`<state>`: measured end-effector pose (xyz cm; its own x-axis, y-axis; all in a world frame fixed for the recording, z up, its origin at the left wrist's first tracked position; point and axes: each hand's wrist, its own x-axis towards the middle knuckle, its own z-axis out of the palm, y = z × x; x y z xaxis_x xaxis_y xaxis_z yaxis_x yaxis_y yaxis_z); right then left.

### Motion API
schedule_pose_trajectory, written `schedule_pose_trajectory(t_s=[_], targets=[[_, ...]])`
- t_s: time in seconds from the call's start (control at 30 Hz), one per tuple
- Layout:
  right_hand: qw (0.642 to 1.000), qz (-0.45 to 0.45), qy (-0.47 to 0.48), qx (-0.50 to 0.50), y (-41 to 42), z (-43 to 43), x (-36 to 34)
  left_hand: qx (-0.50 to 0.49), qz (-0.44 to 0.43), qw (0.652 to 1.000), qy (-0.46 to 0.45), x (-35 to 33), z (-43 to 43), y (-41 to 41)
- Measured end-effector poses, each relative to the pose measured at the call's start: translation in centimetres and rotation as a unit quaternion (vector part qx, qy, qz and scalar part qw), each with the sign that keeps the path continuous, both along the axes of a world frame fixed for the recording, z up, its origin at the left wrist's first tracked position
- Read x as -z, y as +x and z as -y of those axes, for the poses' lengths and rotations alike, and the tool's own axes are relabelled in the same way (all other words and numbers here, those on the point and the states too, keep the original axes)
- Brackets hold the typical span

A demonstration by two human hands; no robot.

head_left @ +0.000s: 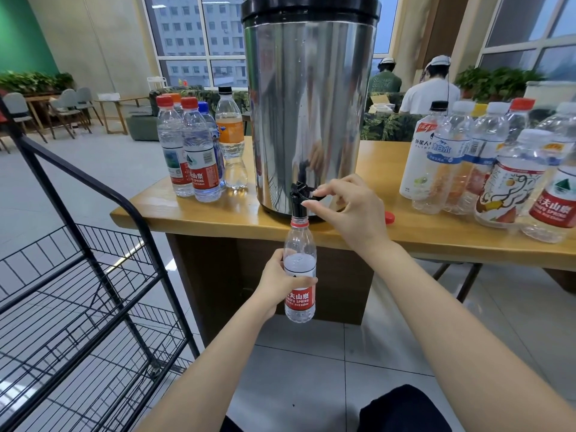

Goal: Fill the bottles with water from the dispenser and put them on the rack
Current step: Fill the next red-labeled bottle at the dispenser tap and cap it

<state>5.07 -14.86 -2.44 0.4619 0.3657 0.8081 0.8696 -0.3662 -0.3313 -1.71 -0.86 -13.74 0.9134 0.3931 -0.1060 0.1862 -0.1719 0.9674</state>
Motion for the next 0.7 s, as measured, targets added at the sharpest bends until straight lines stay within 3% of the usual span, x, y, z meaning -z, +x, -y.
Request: schedule_pose_trajectory(t_s=[0.7], targets=[[0.999, -0.018, 0.021, -0.019, 0.26, -0.26, 0.57, -0.007, -0.003, 1.000, -0.002, -0.20, 0.00, 0.03]])
